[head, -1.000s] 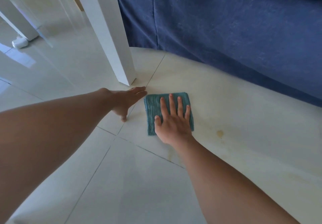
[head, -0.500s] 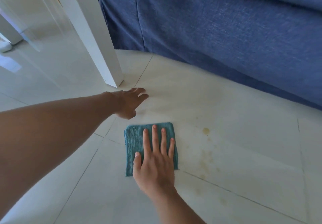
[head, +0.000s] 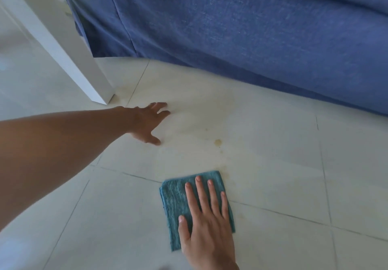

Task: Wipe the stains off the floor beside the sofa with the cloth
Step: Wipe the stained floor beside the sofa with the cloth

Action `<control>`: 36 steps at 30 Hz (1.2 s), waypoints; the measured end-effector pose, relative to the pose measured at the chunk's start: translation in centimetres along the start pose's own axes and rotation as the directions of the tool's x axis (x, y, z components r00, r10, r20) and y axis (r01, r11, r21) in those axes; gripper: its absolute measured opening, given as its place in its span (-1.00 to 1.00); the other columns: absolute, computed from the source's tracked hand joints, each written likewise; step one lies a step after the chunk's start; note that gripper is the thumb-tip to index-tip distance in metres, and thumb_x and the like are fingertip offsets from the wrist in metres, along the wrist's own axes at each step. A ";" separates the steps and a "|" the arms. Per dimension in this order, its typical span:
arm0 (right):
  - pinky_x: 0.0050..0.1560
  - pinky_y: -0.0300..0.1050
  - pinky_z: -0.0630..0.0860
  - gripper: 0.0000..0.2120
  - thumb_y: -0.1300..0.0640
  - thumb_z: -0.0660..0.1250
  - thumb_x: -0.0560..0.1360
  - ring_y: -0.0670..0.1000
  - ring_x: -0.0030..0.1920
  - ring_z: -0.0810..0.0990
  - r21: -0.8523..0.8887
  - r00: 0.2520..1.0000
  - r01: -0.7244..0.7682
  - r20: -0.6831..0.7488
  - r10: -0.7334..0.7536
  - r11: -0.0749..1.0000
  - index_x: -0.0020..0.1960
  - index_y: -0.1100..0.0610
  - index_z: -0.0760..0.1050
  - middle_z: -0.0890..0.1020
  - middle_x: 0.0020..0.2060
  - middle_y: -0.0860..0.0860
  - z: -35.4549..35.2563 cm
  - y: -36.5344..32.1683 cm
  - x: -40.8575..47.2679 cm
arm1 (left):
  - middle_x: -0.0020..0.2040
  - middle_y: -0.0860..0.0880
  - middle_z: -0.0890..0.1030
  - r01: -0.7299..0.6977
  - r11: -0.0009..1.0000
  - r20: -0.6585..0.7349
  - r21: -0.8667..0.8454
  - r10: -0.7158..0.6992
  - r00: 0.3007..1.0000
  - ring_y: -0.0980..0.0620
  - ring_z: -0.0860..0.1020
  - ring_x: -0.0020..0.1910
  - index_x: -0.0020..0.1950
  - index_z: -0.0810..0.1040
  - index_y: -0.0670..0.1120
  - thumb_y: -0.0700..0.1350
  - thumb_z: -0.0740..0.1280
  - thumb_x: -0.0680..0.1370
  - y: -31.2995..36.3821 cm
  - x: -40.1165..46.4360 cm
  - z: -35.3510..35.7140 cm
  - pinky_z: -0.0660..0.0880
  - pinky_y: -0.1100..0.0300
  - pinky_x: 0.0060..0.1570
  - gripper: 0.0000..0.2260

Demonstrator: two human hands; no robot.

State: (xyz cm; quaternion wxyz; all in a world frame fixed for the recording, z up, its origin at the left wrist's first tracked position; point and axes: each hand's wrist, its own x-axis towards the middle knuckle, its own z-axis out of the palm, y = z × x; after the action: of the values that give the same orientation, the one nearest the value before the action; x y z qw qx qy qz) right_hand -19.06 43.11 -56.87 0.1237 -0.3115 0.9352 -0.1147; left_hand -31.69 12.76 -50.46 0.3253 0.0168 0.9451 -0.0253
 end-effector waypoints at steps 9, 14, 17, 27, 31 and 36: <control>0.52 0.29 0.14 -0.30 -0.17 0.15 0.48 0.17 0.59 0.17 -0.037 0.954 -0.282 -0.120 0.276 0.959 0.58 0.04 0.24 0.22 0.60 0.05 -1.2 7.7 -2.8 | 0.59 0.03 -0.35 -0.030 0.999 0.070 -0.024 0.031 0.997 -0.01 -0.22 0.59 0.61 -0.25 0.04 0.33 0.51 0.28 1.3 0.8 -0.5 0.11 -0.24 0.50 0.20; 0.55 0.27 0.03 -0.30 -0.19 -0.03 0.53 0.17 0.60 0.09 -0.071 0.861 -0.500 -0.151 0.486 0.863 0.63 0.03 0.08 0.10 0.63 0.05 -2.4 12.5 -2.0 | 0.59 0.02 -0.35 -0.044 0.999 0.078 -0.012 0.045 0.996 0.00 -0.23 0.59 0.61 -0.27 0.05 0.29 0.55 0.25 1.9 0.8 -0.9 0.10 -0.21 0.50 0.24; 0.58 0.24 -0.10 -0.33 -0.18 -0.12 0.58 0.13 0.63 -0.06 -0.049 0.783 -0.617 -0.138 0.606 0.786 0.64 -0.01 -0.11 -0.05 0.65 0.03 -3.2 13.6 0.5 | 0.59 0.03 -0.36 -0.029 0.999 0.071 -0.023 0.031 0.997 0.00 -0.23 0.59 0.61 -0.27 0.06 0.27 0.58 0.23 1.4 0.7 -0.8 0.09 -0.21 0.51 0.27; 0.57 0.23 -0.19 -0.34 -0.17 -0.14 0.59 0.13 0.62 -0.15 -0.030 0.769 -0.634 -0.119 0.627 0.772 0.64 -0.02 -0.18 -0.12 0.65 0.03 -5.1 14.3 8.1 | 0.58 0.03 -0.36 -0.007 0.998 0.069 -0.057 0.011 0.998 -0.04 -0.25 0.59 0.59 -0.31 0.08 0.29 0.60 0.13 -0.1 1.1 0.6 0.12 -0.27 0.48 0.36; 0.57 0.23 -0.25 -0.35 -0.16 -0.10 0.62 0.12 0.62 -0.22 -0.036 0.794 -0.607 -0.061 0.605 0.794 0.64 -0.04 -0.22 -0.18 0.64 0.01 -6.1 14.1 11.7 | 0.58 0.01 -0.35 -0.025 0.997 0.060 -0.069 0.030 0.998 -0.08 -0.24 0.59 0.59 -0.31 0.06 0.29 0.61 0.13 -0.3 1.3 0.8 0.17 -0.18 0.50 0.37; 0.55 0.24 -0.32 -0.34 -0.19 -0.12 0.62 0.12 0.60 -0.32 -0.031 0.832 -0.551 0.066 0.552 0.834 0.63 -0.04 -0.28 -0.28 0.62 0.00 -7.3 13.2 15.9 | 0.58 0.01 -0.37 -0.044 0.997 0.038 -0.066 0.047 0.998 -0.08 -0.24 0.59 0.58 -0.35 0.01 0.29 0.59 0.18 -0.5 0.9 1.1 0.13 -0.12 0.52 0.35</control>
State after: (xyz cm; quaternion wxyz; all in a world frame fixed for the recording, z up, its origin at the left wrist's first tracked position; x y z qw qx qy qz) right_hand -40.96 44.70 -56.43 0.1834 -0.0336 0.9808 -0.0577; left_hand -31.74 12.21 -51.85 0.3448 0.0273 0.9382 0.0126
